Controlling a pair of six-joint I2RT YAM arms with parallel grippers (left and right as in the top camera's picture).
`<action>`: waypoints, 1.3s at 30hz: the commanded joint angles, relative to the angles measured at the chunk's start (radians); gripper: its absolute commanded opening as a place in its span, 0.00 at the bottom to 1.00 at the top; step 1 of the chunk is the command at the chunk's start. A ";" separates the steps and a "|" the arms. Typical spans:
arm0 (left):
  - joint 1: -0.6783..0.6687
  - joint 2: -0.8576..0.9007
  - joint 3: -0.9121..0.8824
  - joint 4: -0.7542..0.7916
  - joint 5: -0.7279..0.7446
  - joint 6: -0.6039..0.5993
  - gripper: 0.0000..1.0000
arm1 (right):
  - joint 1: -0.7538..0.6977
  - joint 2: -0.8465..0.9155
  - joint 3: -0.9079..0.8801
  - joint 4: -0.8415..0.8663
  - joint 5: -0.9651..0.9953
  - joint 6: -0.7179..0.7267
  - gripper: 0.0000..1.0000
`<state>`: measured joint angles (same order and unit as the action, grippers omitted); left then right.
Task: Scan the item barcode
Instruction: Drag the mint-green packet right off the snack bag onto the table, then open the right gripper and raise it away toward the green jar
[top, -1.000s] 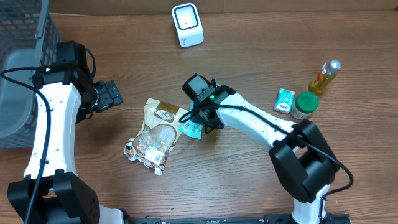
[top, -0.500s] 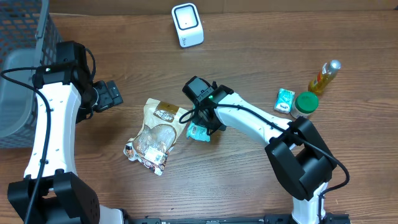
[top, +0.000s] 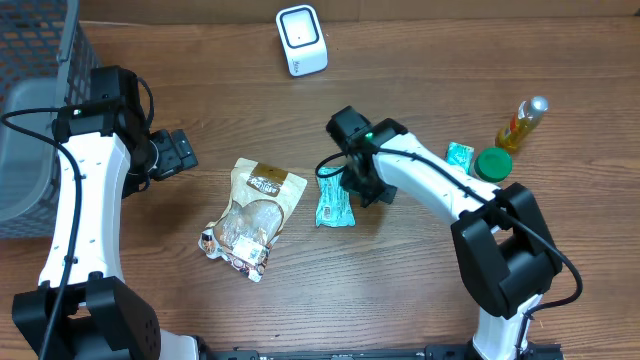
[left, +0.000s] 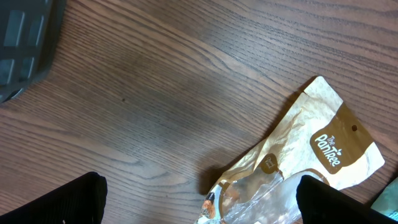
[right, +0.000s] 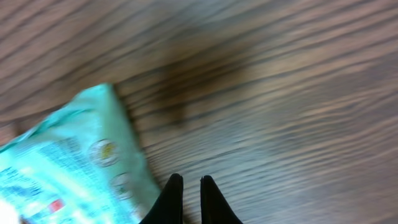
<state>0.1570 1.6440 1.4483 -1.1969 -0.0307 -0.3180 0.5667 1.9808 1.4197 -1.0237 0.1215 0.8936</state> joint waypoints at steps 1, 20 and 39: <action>0.000 0.003 0.005 0.001 -0.002 0.000 0.99 | -0.032 -0.047 0.003 -0.027 0.021 -0.051 0.07; 0.000 0.003 0.005 0.001 -0.002 0.000 1.00 | 0.040 -0.047 -0.043 -0.040 -0.038 -0.057 0.15; 0.000 0.003 0.005 0.000 -0.002 0.000 1.00 | 0.135 -0.047 -0.139 0.201 -0.337 -0.058 0.22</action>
<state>0.1570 1.6440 1.4483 -1.1973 -0.0303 -0.3180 0.6910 1.9736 1.2873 -0.8394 -0.1631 0.8391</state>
